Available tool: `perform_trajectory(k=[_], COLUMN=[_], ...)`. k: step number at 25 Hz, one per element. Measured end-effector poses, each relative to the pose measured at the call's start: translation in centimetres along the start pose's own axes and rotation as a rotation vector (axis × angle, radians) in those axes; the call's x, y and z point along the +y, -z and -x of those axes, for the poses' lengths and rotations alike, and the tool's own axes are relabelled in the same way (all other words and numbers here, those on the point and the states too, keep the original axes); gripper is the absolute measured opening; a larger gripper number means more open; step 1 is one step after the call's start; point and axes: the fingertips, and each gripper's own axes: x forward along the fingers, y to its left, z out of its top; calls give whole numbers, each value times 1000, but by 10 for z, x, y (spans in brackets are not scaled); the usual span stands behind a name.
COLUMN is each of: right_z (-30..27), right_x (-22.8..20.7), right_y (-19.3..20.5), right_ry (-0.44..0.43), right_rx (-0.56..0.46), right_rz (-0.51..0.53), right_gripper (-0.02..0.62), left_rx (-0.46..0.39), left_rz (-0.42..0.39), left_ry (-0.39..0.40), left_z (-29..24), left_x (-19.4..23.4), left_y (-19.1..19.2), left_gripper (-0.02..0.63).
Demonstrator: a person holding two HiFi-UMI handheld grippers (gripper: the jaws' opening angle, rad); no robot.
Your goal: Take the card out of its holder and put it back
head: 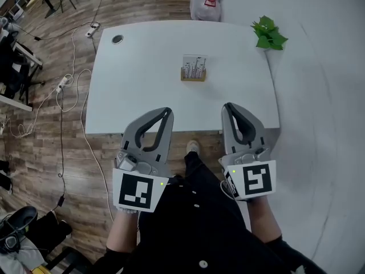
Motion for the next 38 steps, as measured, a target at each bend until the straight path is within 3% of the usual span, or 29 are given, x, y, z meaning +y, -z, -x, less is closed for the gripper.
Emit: perform_trajectory(k=[22, 38], right_z=[-118, -144], right_x=[-90, -103], right_y=[40, 68], right_ry=[-163, -190], right_rx=[47, 108], right_rz=[-18, -47], right_gripper=[46, 47], left_rx=[103, 155], left_rz=[34, 81], left_ry=[-133, -166], left_z=[-132, -167], left_x=[48, 60], left_y=[21, 40], left_gripper=[14, 15])
